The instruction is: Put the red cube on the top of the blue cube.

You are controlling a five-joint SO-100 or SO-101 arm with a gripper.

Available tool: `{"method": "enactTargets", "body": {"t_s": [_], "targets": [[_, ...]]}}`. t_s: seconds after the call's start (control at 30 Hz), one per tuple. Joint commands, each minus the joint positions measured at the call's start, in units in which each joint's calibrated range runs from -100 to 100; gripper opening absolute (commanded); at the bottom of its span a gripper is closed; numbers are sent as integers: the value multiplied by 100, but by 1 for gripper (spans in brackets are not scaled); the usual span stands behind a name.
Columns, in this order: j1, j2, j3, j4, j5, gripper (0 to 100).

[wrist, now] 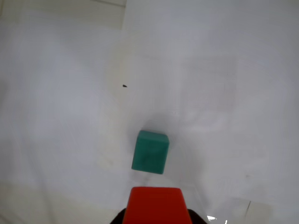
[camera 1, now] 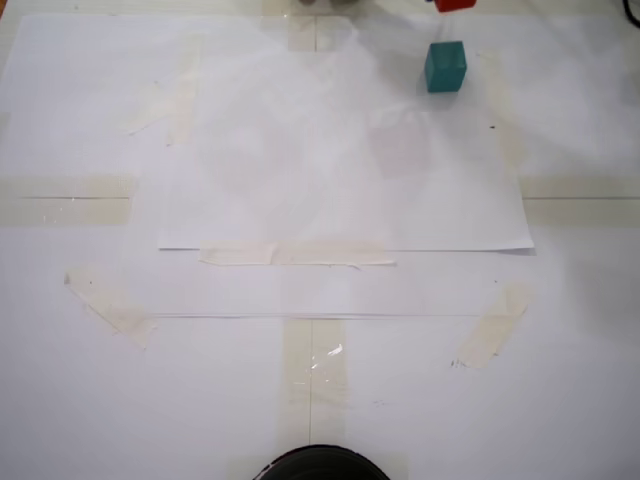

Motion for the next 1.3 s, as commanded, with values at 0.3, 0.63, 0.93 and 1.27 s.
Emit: {"method": "enactTargets", "body": {"t_s": [0.3,0.63,0.93,1.27], "targets": [[-25,-80,457,-754,-122,9],[66,264,556,-1211,-122,9],[96,444,747,-1553,-127,10],[-17,418,1101,-1806,-215,10]]}}
